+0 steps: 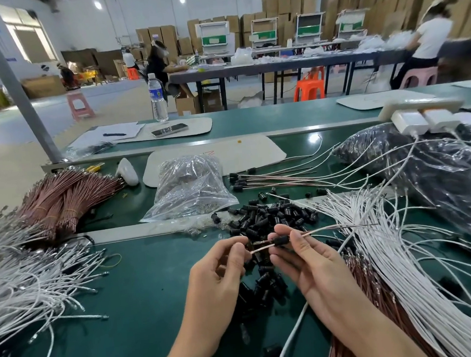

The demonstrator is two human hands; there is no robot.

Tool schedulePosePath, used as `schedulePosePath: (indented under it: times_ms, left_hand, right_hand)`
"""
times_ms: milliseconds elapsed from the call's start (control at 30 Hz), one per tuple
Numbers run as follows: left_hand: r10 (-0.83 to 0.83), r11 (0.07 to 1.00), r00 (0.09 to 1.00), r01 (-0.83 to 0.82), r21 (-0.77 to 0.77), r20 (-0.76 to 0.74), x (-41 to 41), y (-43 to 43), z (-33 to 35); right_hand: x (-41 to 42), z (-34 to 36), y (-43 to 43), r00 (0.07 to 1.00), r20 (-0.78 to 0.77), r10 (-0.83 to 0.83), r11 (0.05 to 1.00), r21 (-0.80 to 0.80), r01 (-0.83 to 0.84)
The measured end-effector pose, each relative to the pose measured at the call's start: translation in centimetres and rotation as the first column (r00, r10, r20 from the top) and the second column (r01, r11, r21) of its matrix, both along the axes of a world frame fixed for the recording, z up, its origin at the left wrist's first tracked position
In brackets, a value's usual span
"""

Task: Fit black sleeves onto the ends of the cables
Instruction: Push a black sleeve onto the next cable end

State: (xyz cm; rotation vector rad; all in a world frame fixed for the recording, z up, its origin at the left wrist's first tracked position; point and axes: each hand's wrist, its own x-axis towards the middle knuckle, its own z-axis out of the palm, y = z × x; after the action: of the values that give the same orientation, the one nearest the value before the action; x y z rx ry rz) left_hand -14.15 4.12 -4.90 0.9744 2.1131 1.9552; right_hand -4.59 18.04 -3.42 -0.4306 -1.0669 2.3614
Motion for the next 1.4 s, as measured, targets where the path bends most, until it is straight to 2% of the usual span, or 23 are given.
schedulePosePath:
  times_ms: [200,433,800,1400]
  left_hand:
    - [-0.059,0.995,0.997,0.055,-0.086,-0.043,0.04,-0.11,0.20]
    - [-0.054,0.998,0.998,0.053,-0.036,-0.026,-0.14,-0.01,0.20]
    - [-0.088,0.992,0.995,0.084,-0.099,-0.040,-0.05,-0.18,0.14]
    - [-0.084,0.994,0.996,0.084,-0.063,0.008,0.17,-0.23,0.61]
  right_hand:
    - [0.16,0.12,0.26,1.000,-0.010,-0.001,0.998,-0.057,0.001]
    - [-0.02,0.26,-0.18,0.999,0.030,0.011,1.000,0.014,-0.012]
    - [0.11,0.38,-0.33,0.999,0.044,0.021,0.998,0.053,-0.023]
    - [0.13,0.25,-0.46,0.999,0.051,0.001,0.995,0.101,-0.006]
